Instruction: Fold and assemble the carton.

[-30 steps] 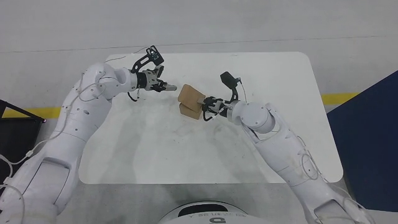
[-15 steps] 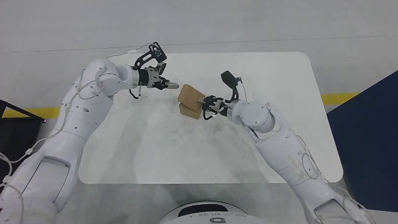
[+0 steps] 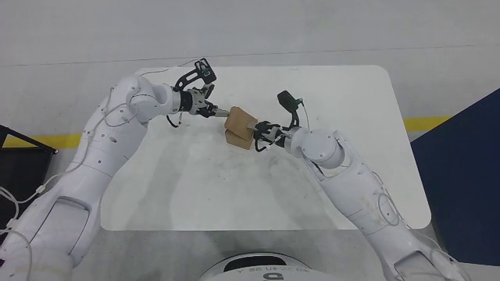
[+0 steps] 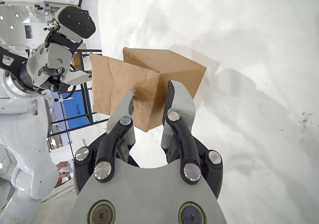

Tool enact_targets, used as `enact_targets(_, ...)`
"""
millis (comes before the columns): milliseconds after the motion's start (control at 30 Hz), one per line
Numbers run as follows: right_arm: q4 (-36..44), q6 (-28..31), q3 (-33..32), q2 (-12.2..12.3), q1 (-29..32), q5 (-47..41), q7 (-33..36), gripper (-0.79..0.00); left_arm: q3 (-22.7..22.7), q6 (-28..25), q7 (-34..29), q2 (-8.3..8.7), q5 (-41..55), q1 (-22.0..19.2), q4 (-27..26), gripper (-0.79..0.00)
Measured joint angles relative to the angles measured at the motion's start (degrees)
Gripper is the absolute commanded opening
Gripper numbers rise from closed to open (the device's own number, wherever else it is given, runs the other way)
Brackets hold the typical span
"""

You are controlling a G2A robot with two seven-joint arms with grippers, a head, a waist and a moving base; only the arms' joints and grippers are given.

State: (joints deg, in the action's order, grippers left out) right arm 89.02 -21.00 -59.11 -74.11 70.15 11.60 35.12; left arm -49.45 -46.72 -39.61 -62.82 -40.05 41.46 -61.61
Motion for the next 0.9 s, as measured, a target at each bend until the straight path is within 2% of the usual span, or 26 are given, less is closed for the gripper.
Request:
enact_targets(433, 0.5, 0.7, 0.4, 0.2, 0.5, 0.8, 0.5, -0.520, 2.9, 1.1, -2.1, -1.01, 0.9, -0.8, -0.4, 0.000)
enact_targets(900, -0.3, -1.4, 2.2, -0.1, -0.8, 2.6, -0.1, -0.563, 3.4, 1.2, -3.9, -1.07, 2.1, -0.7, 0.9, 0.000)
